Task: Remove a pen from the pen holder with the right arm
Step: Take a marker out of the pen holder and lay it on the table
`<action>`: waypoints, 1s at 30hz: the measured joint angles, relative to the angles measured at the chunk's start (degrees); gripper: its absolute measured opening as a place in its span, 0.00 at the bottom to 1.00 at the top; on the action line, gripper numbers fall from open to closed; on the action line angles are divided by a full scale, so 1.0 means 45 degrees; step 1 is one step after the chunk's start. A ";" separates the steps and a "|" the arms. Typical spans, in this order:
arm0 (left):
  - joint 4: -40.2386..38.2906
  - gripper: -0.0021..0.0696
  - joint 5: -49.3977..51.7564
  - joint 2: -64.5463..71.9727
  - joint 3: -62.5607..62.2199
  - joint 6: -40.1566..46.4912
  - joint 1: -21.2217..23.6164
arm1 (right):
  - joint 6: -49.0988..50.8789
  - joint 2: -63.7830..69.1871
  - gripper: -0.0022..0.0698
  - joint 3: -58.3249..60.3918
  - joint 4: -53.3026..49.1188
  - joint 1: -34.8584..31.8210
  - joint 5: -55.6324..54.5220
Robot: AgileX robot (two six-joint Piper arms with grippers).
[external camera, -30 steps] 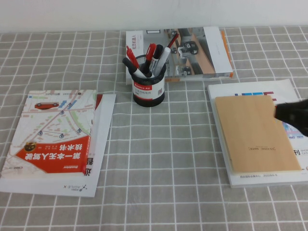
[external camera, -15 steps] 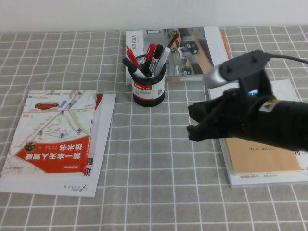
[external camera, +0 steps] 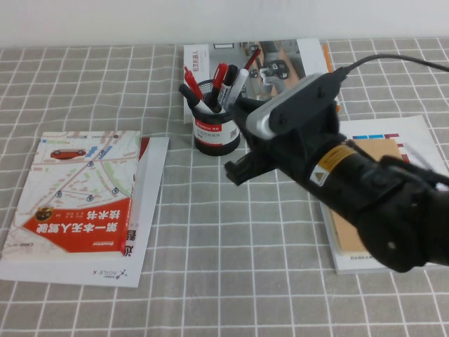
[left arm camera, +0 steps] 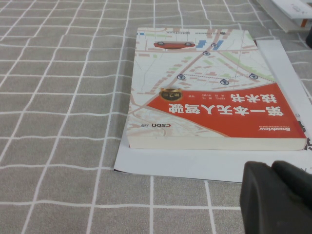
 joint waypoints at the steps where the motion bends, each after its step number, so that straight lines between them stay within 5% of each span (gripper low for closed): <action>1: 0.0000 0.02 0.0000 0.0000 0.0000 0.0000 0.0000 | 0.0267 0.0318 0.15 -0.0029 -0.0308 0.0000 -0.0647; 9: 0.0000 0.02 0.0000 0.0000 0.0000 0.0000 0.0000 | 0.0685 0.2443 0.51 -0.0807 -0.1118 0.0000 -0.2850; 30: 0.0000 0.02 0.0000 0.0000 0.0000 0.0000 0.0000 | -0.0564 0.4962 0.54 -0.3500 -0.0051 -0.0285 -0.2508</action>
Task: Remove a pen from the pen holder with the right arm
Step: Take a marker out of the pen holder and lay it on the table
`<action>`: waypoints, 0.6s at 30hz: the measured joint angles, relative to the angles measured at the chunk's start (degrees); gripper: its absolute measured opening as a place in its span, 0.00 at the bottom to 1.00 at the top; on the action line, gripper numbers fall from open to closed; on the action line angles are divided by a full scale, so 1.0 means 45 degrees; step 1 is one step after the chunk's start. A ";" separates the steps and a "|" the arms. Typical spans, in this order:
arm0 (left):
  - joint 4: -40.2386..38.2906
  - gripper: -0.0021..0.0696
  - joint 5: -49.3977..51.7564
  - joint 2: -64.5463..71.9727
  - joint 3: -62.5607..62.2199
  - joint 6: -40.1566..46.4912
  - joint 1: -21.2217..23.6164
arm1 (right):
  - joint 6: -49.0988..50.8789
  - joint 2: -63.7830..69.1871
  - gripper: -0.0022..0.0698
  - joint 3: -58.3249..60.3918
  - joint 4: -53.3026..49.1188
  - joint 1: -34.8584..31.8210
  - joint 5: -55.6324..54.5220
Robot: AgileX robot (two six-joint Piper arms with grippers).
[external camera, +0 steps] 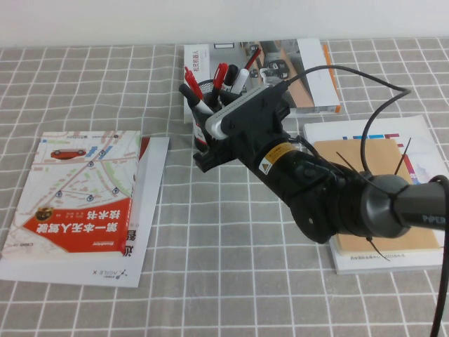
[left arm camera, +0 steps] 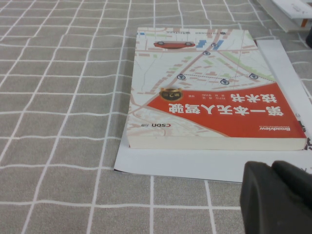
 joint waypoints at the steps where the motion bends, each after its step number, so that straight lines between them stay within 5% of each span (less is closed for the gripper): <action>1: 0.0000 0.02 0.0000 0.0000 0.0000 0.0000 0.0000 | 0.0000 0.0070 0.54 -0.0067 0.0060 0.0000 0.0021; 18: 0.0000 0.02 0.0000 0.0000 0.0000 0.0000 0.0000 | -0.0023 0.0995 0.50 -0.1169 0.0412 -0.0370 0.0488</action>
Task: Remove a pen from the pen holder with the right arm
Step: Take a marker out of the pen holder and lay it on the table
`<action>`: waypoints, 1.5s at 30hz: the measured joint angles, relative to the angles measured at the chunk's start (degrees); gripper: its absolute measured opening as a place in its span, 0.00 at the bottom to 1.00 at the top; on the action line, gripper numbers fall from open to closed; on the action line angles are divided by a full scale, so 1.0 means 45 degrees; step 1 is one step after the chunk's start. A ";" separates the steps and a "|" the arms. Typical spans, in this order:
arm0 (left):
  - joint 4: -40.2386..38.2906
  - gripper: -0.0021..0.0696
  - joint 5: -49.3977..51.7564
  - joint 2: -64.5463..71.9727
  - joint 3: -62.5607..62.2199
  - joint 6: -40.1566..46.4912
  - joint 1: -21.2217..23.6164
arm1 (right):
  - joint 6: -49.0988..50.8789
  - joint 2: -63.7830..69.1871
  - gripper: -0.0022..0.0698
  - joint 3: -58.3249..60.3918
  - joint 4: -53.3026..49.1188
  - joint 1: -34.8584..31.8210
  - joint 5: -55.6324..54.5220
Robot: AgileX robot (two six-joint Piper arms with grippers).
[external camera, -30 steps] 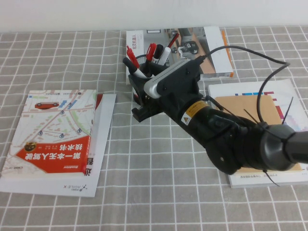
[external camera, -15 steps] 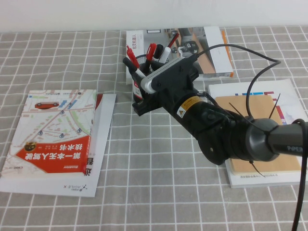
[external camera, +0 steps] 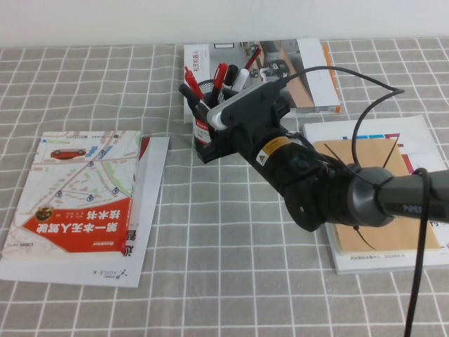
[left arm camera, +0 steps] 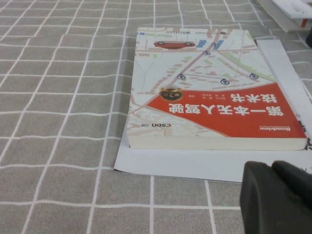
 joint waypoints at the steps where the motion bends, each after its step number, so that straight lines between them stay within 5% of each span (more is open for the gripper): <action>1: 0.0000 0.02 0.0000 0.0000 0.0000 0.0000 0.0000 | 0.0000 0.0080 0.50 -0.0070 0.0000 0.0000 0.0056; 34: 0.0000 0.02 0.0000 0.0000 0.0000 0.0000 0.0000 | -0.0630 0.1242 0.50 -0.1472 0.0312 -0.0260 0.0376; 45: 0.0000 0.02 0.0000 0.0000 0.0000 0.0000 0.0000 | -0.0656 0.1271 0.34 -0.1500 0.0385 -0.0260 0.0588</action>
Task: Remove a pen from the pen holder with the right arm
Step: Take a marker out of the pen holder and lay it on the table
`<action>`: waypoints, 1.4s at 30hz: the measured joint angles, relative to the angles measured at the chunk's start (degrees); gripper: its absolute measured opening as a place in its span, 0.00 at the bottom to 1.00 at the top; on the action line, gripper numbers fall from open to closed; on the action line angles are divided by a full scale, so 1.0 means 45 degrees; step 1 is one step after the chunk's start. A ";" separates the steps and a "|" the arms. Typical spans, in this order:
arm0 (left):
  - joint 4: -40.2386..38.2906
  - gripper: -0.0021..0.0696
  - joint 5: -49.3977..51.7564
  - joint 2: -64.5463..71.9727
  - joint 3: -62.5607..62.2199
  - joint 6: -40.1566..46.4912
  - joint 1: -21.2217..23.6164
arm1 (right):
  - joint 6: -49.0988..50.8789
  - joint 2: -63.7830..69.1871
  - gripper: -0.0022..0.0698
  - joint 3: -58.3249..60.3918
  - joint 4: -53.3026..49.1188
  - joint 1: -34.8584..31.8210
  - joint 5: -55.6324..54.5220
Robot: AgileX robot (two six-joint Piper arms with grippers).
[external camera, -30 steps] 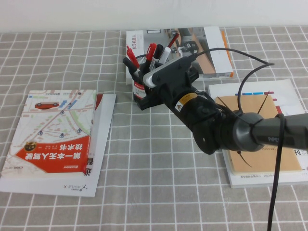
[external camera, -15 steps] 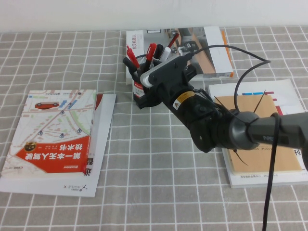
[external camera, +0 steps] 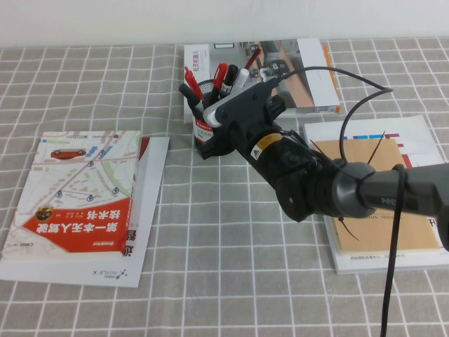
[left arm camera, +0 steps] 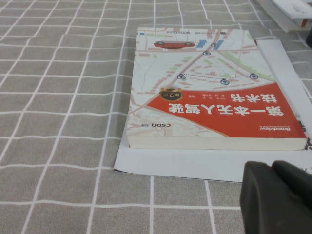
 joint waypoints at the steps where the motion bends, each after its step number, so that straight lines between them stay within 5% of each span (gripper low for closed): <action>1: 0.0000 0.02 0.0000 0.0000 0.0000 0.0000 0.0000 | -0.0019 0.0000 0.32 0.0000 0.0000 0.0000 0.0000; 9: 0.0000 0.02 0.0000 0.0000 0.0000 0.0000 0.0000 | -0.0153 0.0000 0.17 -0.0058 0.0081 -0.0078 -0.0116; 42: 0.0000 0.02 0.0000 0.0000 0.0000 0.0000 0.0000 | -0.0153 -0.2233 0.16 -0.0058 -0.0205 -0.0078 0.2454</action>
